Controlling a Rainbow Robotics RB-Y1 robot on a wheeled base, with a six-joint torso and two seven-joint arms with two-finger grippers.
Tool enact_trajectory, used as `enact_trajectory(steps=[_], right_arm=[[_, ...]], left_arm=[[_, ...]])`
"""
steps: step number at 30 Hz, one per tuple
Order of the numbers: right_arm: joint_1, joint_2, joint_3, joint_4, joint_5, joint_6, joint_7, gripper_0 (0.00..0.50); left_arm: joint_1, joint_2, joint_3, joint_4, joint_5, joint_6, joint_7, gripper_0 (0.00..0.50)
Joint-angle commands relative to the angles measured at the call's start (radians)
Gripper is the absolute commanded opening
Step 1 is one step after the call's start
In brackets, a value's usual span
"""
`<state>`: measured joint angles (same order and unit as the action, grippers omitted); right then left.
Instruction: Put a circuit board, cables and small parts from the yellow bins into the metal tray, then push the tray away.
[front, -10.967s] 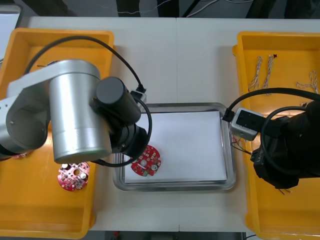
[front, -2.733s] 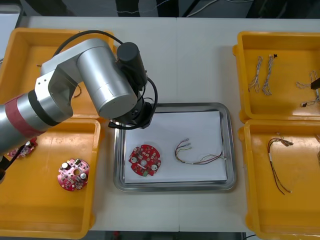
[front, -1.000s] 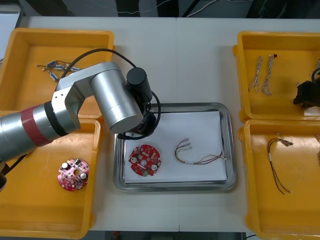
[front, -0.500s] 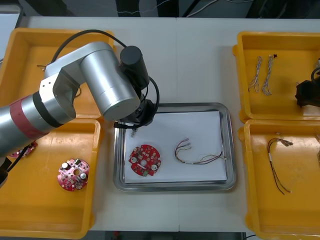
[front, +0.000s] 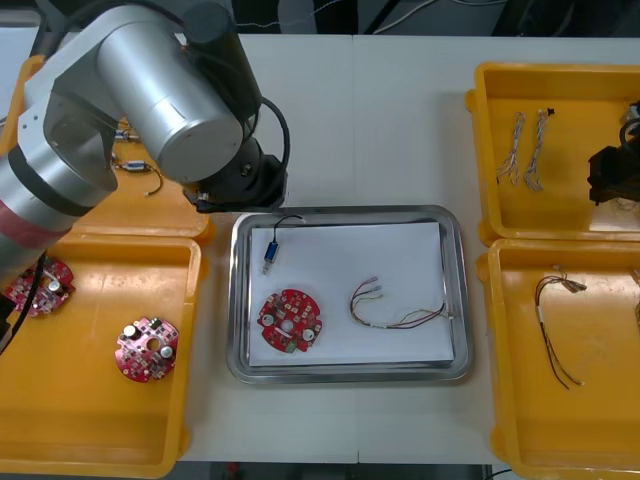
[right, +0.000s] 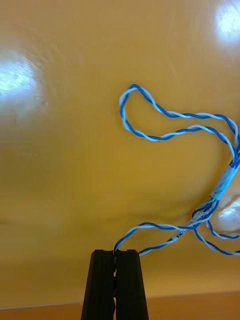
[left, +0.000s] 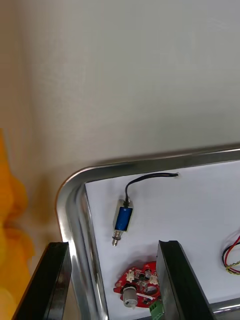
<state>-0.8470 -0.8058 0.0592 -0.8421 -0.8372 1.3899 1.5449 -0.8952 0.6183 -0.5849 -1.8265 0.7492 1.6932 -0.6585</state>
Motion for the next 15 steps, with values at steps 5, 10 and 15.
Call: enact_trajectory(steps=[5, 10, 15], right_arm=[[-0.087, 0.014, 0.001, -0.006, 0.023, 0.017, -0.057, 0.0], [-0.103, 0.048, -0.001, -0.006, 0.04, 0.018, -0.075, 0.0], [-0.118, 0.083, -0.024, -0.006, 0.078, 0.029, -0.085, 0.0]], left_arm=[[-0.037, 0.075, 0.08, 0.013, 0.007, 0.03, 0.085, 0.5], [-0.037, 0.09, 0.129, 0.073, 0.006, 0.023, 0.083, 0.5], [-0.039, 0.107, 0.146, 0.121, -0.002, 0.0, 0.083, 0.5]])
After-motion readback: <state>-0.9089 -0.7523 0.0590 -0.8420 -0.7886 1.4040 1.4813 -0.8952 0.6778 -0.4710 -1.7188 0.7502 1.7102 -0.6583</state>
